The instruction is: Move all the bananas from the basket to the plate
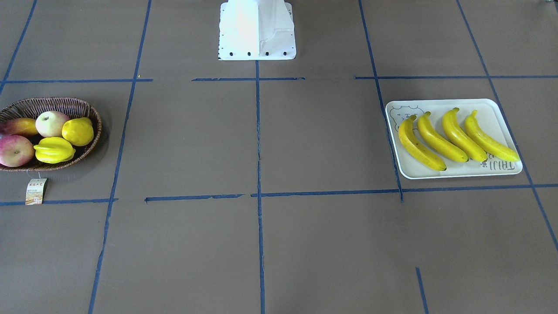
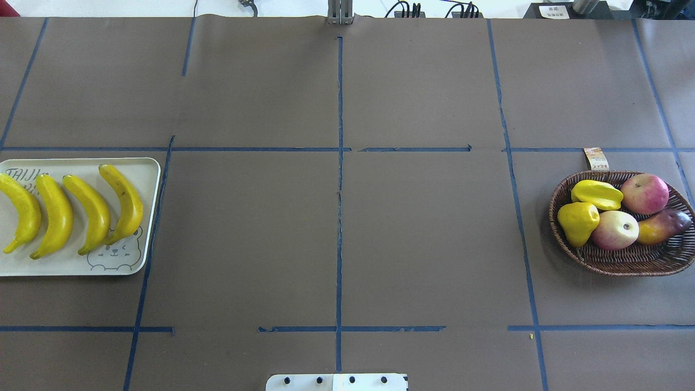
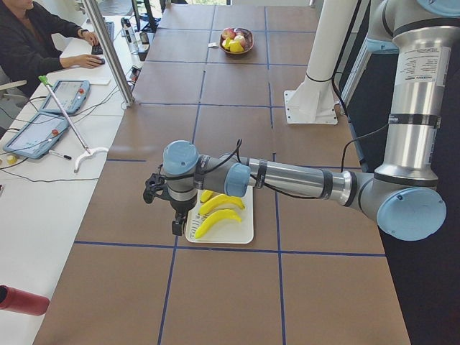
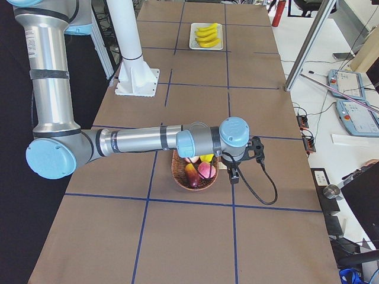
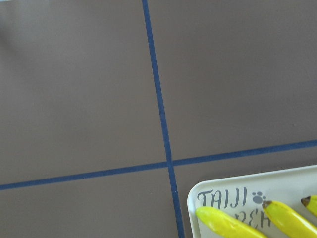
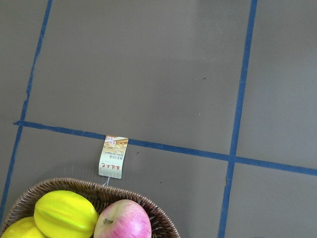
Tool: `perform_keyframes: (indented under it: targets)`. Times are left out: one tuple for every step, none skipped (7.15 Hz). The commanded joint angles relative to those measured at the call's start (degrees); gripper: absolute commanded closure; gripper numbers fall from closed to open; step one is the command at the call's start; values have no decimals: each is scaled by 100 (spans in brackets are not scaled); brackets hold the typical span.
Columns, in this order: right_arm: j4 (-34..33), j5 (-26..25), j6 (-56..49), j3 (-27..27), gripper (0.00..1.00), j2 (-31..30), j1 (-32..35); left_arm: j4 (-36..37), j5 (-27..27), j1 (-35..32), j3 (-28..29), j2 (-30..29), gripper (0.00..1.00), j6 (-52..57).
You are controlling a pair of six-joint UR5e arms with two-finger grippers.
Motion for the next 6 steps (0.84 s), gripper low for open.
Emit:
perform_keyframes:
  targets:
    - [-1, -408, -32, -82, 0, -114, 68, 150, -323, -93, 73, 212, 0, 77]
    - [-62, -360, -6, -178, 0, -175, 103, 159, -341, -93, 230, 229, 0, 77]
    - [-62, -299, -6, -188, 0, -297, 243, 150, -341, -102, 310, 221, 0, 77]
    - [-45, -281, -66, -196, 0, -551, 392, 150, -332, -111, 311, 229, 0, 77]
    - [-88, -280, -76, -197, 0, -623, 602, 150, -324, -111, 311, 230, 0, 69]
    - [-80, -272, -76, -179, 0, -789, 752, 142, -323, -111, 311, 238, 0, 68]
